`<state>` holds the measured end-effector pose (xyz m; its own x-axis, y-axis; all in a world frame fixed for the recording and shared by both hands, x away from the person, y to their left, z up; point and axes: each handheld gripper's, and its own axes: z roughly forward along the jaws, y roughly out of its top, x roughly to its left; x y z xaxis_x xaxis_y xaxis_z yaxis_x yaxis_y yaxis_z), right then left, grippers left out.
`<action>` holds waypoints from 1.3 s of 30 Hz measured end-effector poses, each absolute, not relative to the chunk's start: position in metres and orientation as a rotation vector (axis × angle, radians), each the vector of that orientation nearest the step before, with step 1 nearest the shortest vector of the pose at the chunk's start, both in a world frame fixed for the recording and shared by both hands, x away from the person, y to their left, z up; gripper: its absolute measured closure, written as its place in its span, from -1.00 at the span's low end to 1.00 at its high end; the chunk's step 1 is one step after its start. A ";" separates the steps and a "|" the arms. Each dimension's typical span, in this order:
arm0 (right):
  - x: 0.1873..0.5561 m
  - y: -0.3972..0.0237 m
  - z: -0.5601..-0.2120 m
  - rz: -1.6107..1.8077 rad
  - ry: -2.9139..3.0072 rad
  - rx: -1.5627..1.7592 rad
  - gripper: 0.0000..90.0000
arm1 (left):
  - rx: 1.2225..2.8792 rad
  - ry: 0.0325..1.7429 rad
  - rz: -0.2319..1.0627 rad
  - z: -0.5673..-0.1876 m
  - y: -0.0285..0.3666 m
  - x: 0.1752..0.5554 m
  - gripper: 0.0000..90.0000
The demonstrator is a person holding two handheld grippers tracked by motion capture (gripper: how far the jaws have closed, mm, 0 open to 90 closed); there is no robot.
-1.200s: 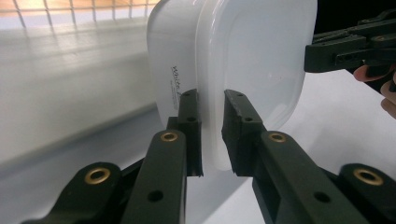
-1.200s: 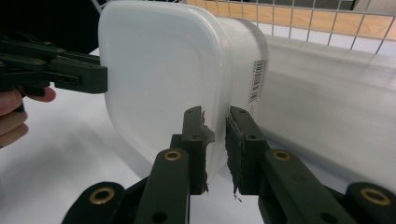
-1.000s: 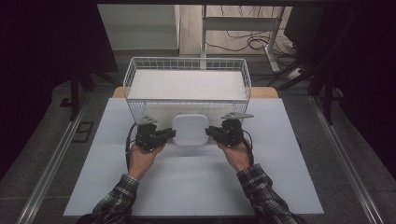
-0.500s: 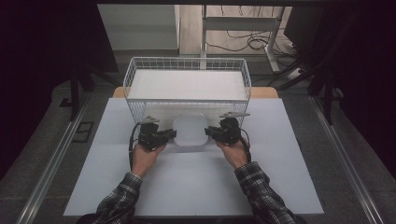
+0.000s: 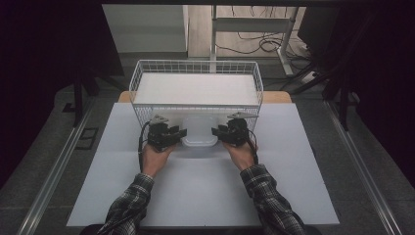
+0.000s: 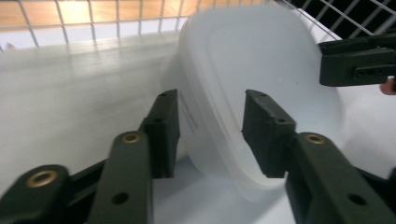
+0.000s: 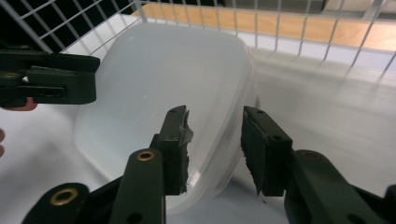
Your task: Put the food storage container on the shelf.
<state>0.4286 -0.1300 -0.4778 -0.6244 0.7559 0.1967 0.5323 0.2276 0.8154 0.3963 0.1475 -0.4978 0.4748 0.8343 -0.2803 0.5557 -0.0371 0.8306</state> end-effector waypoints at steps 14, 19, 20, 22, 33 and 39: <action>0.419 -0.139 -0.467 1.342 2.246 1.132 0.60 | 1.822 1.053 0.399 -0.485 0.140 0.380 -0.63; 0.406 -0.139 -0.465 1.351 2.312 1.040 0.84 | 1.856 1.011 0.430 -0.487 0.142 0.357 -0.79; 0.400 -0.137 -0.465 1.349 2.345 1.003 0.93 | 1.863 1.007 0.437 -0.490 0.144 0.347 -0.80; 0.398 -0.135 -0.465 1.350 2.357 0.998 0.96 | 1.860 1.004 0.435 -0.492 0.147 0.341 -0.81; 0.383 -0.101 -0.480 1.271 2.474 0.857 0.97 | 1.903 0.929 0.540 -0.507 0.156 0.296 -0.85; 0.391 -0.095 -0.493 1.237 2.494 0.886 0.97 | 1.888 0.927 0.531 -0.509 0.164 0.274 -0.92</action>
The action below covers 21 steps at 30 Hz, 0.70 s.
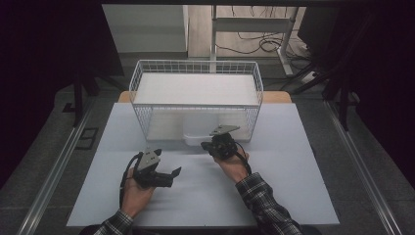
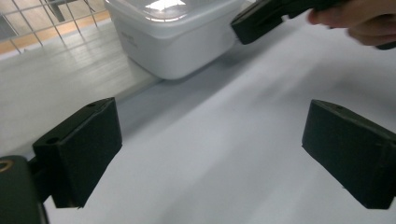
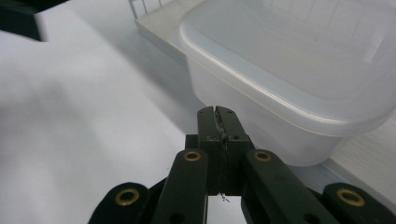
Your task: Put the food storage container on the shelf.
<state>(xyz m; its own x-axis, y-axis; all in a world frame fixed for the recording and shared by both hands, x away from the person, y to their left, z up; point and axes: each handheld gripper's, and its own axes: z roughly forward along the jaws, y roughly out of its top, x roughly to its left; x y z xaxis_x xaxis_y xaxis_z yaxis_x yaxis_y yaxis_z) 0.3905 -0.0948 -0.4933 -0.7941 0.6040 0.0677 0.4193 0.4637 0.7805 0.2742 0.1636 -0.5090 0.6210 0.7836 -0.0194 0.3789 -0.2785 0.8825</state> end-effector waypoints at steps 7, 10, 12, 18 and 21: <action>0.406 -0.091 -0.501 1.236 2.482 0.927 0.97 | 1.834 0.958 0.436 -0.514 0.176 0.256 -0.94; 0.409 -0.089 -0.501 1.231 2.477 0.924 0.97 | 1.830 0.957 0.431 -0.514 0.176 0.254 -0.94; 0.412 -0.088 -0.501 1.225 2.473 0.919 0.97 | 1.831 0.952 0.438 -0.514 0.176 0.253 -0.94; 0.422 -0.086 -0.496 1.227 2.458 0.926 0.97 | 1.842 0.954 0.444 -0.518 0.175 0.254 -0.94; 0.425 -0.083 -0.495 1.226 2.454 0.929 0.97 | 1.832 0.954 0.435 -0.519 0.176 0.255 -0.94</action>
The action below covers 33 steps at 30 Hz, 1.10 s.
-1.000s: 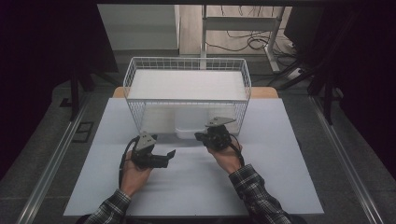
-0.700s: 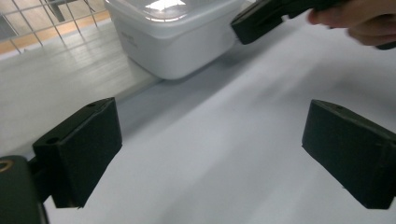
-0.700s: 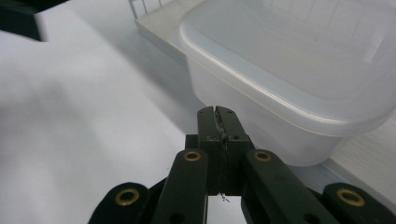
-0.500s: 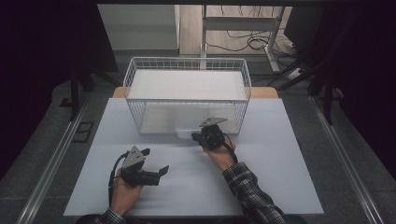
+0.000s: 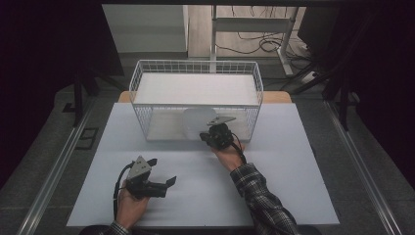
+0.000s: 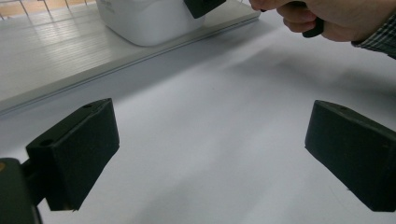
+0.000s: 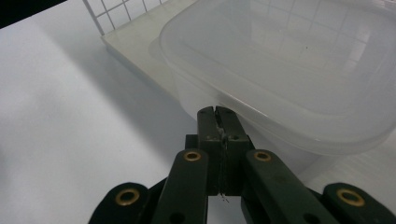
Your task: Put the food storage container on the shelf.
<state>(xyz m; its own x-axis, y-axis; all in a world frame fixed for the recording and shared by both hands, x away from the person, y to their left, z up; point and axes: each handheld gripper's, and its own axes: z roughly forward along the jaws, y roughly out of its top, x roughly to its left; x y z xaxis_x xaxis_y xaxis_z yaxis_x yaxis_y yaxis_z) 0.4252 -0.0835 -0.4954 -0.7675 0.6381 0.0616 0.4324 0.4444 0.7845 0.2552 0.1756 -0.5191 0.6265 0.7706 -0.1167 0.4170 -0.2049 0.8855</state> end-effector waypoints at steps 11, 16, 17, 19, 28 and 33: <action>0.437 -0.075 -0.497 1.207 2.454 0.947 0.97 | 1.838 0.945 0.418 -0.521 0.174 0.256 -0.94; 0.440 -0.075 -0.497 1.203 2.452 0.956 0.97 | 1.837 0.948 0.419 -0.522 0.175 0.257 -0.94; 0.440 -0.075 -0.497 1.203 2.452 0.956 0.97 | 1.836 0.948 0.418 -0.522 0.175 0.257 -0.94; 0.439 -0.075 -0.497 1.218 2.455 0.962 0.91 | 1.835 0.949 0.416 -0.522 0.175 0.257 -0.94; 0.429 -0.077 -0.492 1.258 2.464 0.933 0.44 | 1.846 0.949 0.411 -0.523 0.175 0.258 -0.94; 0.423 -0.079 -0.489 1.269 2.474 0.925 0.28 | 1.855 0.947 0.409 -0.524 0.174 0.258 -0.94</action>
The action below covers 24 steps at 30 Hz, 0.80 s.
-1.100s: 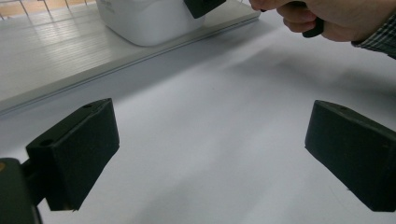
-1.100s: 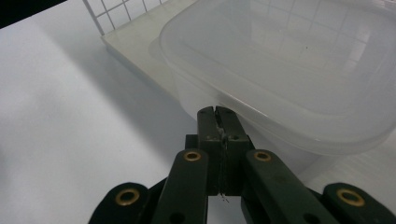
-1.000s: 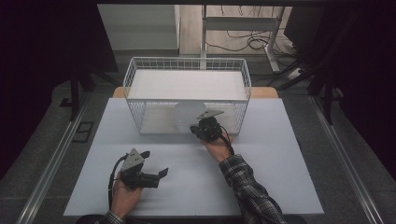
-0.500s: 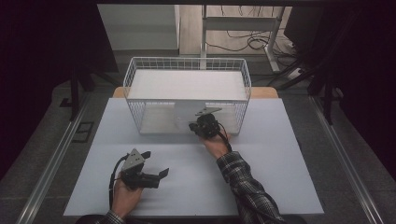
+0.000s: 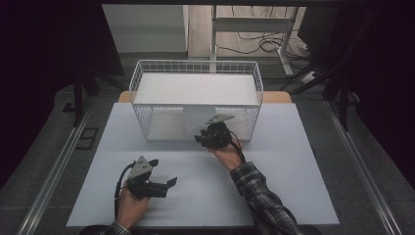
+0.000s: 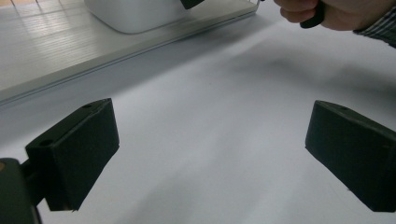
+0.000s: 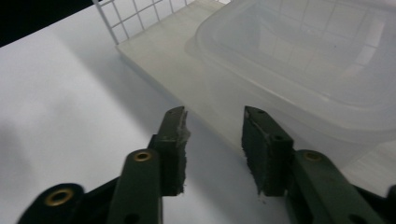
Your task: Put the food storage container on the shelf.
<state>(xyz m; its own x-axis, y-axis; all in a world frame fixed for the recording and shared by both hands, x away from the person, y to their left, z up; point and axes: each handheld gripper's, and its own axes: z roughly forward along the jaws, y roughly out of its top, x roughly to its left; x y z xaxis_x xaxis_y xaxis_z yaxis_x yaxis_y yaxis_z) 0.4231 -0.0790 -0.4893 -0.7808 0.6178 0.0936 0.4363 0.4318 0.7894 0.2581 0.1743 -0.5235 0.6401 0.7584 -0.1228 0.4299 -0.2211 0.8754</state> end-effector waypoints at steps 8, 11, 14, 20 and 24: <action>0.412 -0.086 -0.487 1.274 2.487 0.895 -0.05 | 1.875 0.947 0.395 -0.525 0.173 0.259 -0.94; 0.409 -0.088 -0.486 1.279 2.492 0.897 -0.19 | 1.882 0.944 0.388 -0.525 0.172 0.260 -0.94; 0.406 -0.090 -0.486 1.288 2.494 0.886 -0.32 | 1.886 0.940 0.382 -0.525 0.171 0.260 -0.94; 0.399 -0.095 -0.488 1.296 2.490 0.863 -0.55 | 1.900 0.935 0.379 -0.526 0.170 0.260 -0.93; 0.396 -0.097 -0.489 1.289 2.492 0.842 -0.71 | 1.906 0.933 0.380 -0.526 0.170 0.260 -0.93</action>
<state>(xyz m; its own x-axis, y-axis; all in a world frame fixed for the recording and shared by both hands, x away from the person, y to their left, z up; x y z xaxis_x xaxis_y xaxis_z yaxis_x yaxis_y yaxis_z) 0.3961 -0.0967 -0.4888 -0.8142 0.5762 0.0713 0.3912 0.4537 0.8007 0.2598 0.1697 -0.5262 0.6608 0.7410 -0.1194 0.4473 -0.2611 0.8554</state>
